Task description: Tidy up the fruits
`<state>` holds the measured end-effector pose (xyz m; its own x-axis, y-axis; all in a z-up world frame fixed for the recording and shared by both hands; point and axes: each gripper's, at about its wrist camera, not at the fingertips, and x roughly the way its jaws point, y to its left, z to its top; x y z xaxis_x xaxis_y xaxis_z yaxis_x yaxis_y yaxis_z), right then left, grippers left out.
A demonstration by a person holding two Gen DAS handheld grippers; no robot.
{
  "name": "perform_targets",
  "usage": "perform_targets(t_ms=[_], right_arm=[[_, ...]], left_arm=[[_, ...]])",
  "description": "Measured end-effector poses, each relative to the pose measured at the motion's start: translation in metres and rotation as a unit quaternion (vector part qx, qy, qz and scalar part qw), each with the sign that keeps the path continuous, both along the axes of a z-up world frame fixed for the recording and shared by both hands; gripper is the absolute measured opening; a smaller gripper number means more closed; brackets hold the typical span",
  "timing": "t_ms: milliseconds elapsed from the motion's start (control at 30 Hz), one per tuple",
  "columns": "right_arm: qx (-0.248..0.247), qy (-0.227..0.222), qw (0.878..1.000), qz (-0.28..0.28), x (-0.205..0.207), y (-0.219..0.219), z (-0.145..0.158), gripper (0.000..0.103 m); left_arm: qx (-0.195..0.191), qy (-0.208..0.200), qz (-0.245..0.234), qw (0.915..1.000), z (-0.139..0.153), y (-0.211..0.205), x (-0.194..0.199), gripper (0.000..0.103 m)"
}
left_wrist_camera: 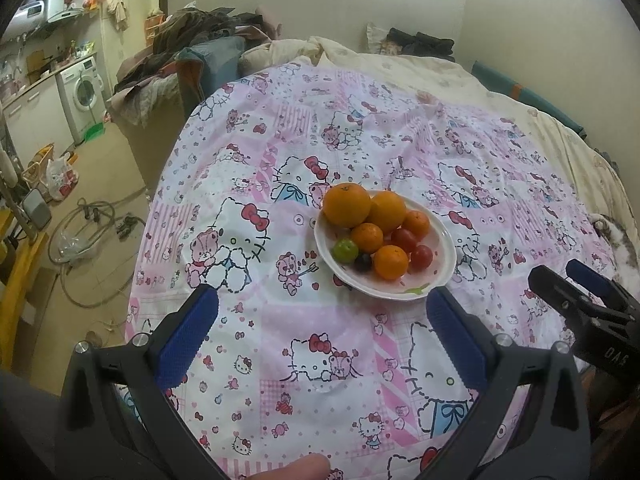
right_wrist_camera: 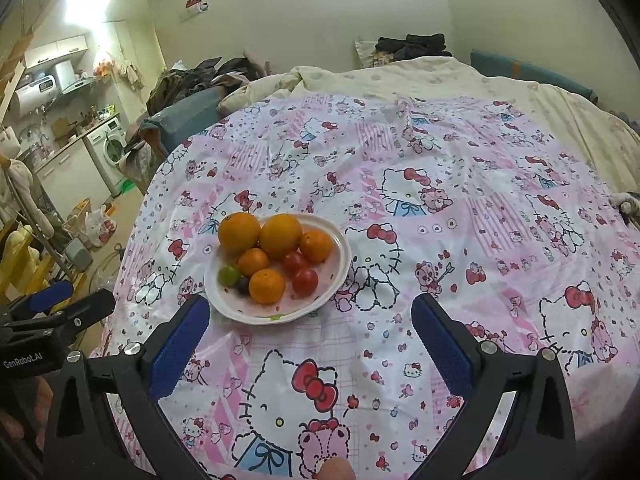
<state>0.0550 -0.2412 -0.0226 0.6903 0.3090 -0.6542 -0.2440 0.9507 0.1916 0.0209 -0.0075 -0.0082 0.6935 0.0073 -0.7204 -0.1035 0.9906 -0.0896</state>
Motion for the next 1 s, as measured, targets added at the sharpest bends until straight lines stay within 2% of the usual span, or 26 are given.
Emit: perform_targets(t_ms=[1000], right_arm=[[-0.002, 0.003, 1.0, 0.002, 0.0, 0.0001, -0.002, 0.103]], left_arm=[[0.006, 0.008, -0.002, 0.9999, -0.0056, 0.0015, 0.003, 0.103]])
